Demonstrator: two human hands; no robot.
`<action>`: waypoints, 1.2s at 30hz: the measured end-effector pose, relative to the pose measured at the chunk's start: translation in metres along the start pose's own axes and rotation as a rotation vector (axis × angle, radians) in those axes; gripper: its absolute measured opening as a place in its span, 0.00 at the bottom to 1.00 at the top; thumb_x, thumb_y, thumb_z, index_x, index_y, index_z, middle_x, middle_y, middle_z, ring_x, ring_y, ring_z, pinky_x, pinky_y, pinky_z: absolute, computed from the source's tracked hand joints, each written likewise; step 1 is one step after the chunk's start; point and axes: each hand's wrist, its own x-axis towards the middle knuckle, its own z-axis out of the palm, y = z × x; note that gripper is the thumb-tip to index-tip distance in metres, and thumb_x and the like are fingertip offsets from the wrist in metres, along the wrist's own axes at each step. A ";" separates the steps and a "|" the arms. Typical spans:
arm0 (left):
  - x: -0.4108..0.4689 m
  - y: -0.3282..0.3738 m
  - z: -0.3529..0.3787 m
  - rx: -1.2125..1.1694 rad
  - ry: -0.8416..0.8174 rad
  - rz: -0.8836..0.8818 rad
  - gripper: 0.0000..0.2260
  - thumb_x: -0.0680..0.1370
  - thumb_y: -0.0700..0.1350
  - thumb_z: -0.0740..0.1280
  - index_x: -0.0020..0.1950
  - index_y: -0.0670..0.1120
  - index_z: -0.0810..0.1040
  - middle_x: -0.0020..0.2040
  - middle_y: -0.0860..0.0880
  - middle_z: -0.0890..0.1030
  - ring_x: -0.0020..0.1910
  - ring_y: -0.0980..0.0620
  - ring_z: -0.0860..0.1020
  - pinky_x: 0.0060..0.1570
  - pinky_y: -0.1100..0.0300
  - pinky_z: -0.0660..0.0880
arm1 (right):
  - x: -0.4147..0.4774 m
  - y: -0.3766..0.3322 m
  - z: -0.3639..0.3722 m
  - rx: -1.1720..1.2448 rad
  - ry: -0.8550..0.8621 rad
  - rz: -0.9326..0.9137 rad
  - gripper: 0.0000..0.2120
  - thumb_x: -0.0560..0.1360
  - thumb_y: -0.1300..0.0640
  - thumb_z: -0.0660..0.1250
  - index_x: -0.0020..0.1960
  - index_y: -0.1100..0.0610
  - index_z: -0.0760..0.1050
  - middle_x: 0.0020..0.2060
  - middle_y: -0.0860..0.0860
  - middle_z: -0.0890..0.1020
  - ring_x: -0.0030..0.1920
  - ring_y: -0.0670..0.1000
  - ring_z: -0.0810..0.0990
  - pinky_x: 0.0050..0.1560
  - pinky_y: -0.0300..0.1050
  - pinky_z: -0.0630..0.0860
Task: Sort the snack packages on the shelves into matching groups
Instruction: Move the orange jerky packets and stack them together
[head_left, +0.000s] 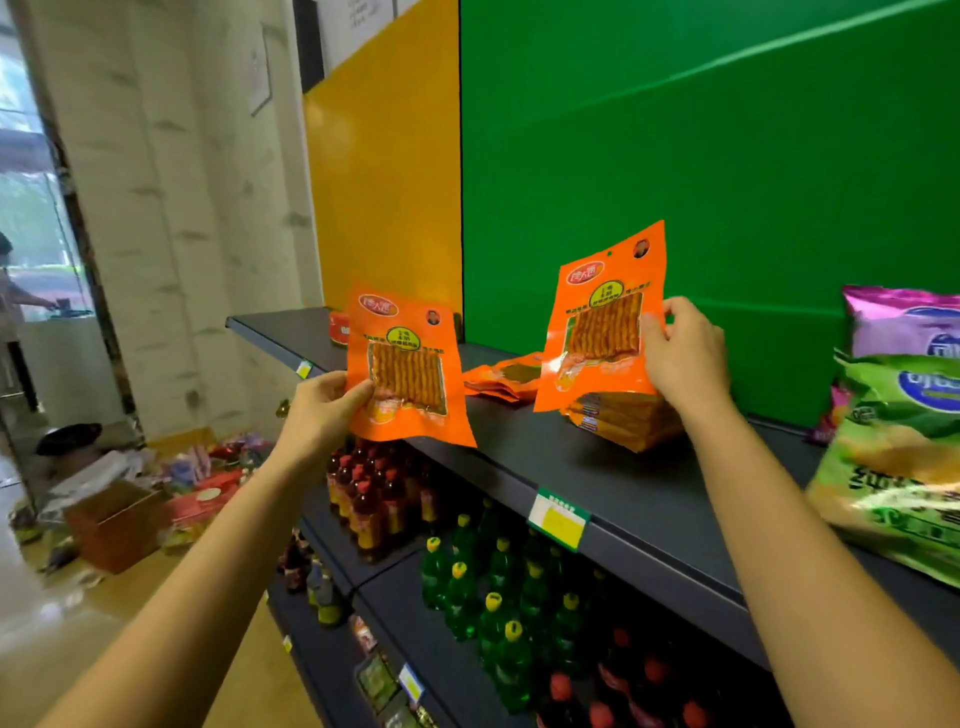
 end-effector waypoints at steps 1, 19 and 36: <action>0.013 -0.004 0.004 0.005 -0.007 0.004 0.06 0.78 0.41 0.62 0.51 0.41 0.77 0.47 0.40 0.80 0.35 0.53 0.77 0.34 0.64 0.75 | 0.009 -0.001 0.006 -0.016 0.004 0.010 0.14 0.79 0.52 0.56 0.56 0.60 0.74 0.54 0.63 0.80 0.55 0.65 0.77 0.50 0.53 0.72; 0.246 -0.085 0.114 -0.060 -0.549 -0.022 0.08 0.77 0.41 0.63 0.38 0.45 0.76 0.36 0.47 0.79 0.24 0.62 0.76 0.26 0.72 0.72 | 0.086 -0.028 0.106 -0.194 0.179 0.168 0.15 0.78 0.53 0.58 0.58 0.61 0.75 0.54 0.62 0.81 0.54 0.64 0.79 0.54 0.55 0.74; 0.311 -0.132 0.184 0.031 -1.085 -0.027 0.06 0.73 0.38 0.68 0.42 0.45 0.72 0.37 0.48 0.76 0.34 0.53 0.74 0.35 0.63 0.71 | 0.078 0.005 0.240 -0.427 0.108 0.572 0.16 0.78 0.54 0.58 0.56 0.63 0.77 0.57 0.62 0.80 0.59 0.62 0.76 0.54 0.48 0.71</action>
